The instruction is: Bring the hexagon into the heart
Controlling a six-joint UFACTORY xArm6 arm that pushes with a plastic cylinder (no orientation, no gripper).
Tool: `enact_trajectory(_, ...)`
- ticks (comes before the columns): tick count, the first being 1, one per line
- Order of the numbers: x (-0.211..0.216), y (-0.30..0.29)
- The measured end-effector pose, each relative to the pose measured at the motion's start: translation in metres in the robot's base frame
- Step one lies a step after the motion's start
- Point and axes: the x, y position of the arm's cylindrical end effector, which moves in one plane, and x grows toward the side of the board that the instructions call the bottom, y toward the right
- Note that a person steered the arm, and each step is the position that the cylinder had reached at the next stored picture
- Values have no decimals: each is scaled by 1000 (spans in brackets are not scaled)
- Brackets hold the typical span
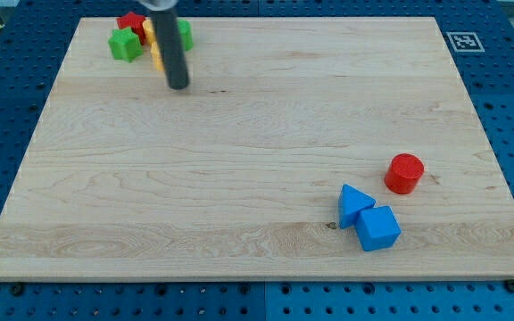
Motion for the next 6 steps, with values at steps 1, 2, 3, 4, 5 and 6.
enact_trajectory(1,-24,15)
enact_trajectory(2,-31,7)
enact_trajectory(3,-31,-17)
enact_trajectory(4,-34,-43)
enact_trajectory(5,-46,-60)
enact_trajectory(6,-49,-63)
